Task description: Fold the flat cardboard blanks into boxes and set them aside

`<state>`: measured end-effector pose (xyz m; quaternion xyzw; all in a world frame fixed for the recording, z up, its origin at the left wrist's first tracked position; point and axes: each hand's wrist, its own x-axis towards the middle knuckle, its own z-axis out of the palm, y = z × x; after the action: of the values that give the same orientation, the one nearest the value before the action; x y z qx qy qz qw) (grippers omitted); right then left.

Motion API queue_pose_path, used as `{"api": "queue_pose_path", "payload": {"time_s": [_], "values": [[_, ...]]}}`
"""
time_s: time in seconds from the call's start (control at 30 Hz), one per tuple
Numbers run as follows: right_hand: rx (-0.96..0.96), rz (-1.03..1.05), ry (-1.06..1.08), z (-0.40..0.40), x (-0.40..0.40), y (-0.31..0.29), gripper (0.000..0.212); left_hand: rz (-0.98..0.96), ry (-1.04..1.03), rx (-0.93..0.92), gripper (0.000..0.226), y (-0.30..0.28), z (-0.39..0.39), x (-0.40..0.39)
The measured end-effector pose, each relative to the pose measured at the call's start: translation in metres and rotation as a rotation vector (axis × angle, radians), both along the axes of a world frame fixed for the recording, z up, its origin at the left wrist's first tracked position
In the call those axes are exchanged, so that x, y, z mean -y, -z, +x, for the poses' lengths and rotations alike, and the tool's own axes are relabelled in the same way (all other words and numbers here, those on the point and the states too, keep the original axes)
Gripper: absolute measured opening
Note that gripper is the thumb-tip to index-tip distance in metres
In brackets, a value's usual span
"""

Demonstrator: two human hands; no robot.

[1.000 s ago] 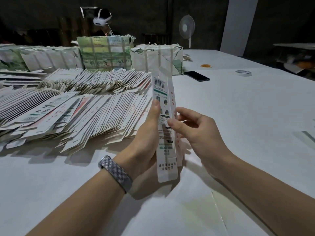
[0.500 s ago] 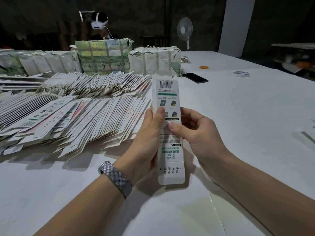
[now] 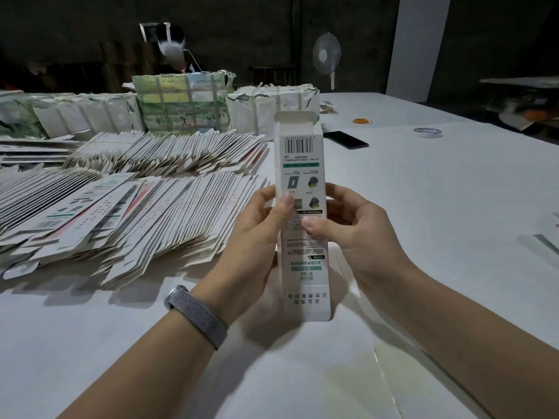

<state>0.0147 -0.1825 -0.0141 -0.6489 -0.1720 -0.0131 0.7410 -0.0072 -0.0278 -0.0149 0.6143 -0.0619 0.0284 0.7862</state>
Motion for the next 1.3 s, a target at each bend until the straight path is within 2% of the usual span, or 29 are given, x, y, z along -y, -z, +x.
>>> {"api": "queue_pose_path", "payload": {"time_s": [0.17,0.33,0.57,0.8,1.0,1.17,1.3], "values": [[-0.003,0.003,-0.027,0.004,0.003,0.002,0.041,-0.036,-0.017,-0.002,0.029,-0.001,0.001,0.000],[-0.049,0.081,-0.063,0.003,0.000,0.003,0.029,-0.061,0.035,-0.015,0.033,-0.003,0.000,-0.003],[-0.010,0.106,-0.053,0.002,0.001,0.001,0.046,0.057,0.178,-0.043,0.038,-0.004,-0.005,0.000],[0.033,0.061,-0.013,0.004,0.004,-0.002,0.042,0.093,0.229,-0.096,0.041,-0.005,-0.009,0.003],[0.060,0.010,-0.037,0.004,0.003,-0.002,0.051,0.109,0.167,-0.122,0.037,-0.002,-0.009,0.009],[0.066,-0.015,-0.076,0.000,0.000,-0.001,0.050,0.104,0.084,-0.022,0.026,-0.001,-0.004,0.005],[0.050,-0.031,-0.086,-0.002,0.001,-0.002,0.050,0.098,0.049,0.036,0.046,0.002,-0.001,0.001]]}}
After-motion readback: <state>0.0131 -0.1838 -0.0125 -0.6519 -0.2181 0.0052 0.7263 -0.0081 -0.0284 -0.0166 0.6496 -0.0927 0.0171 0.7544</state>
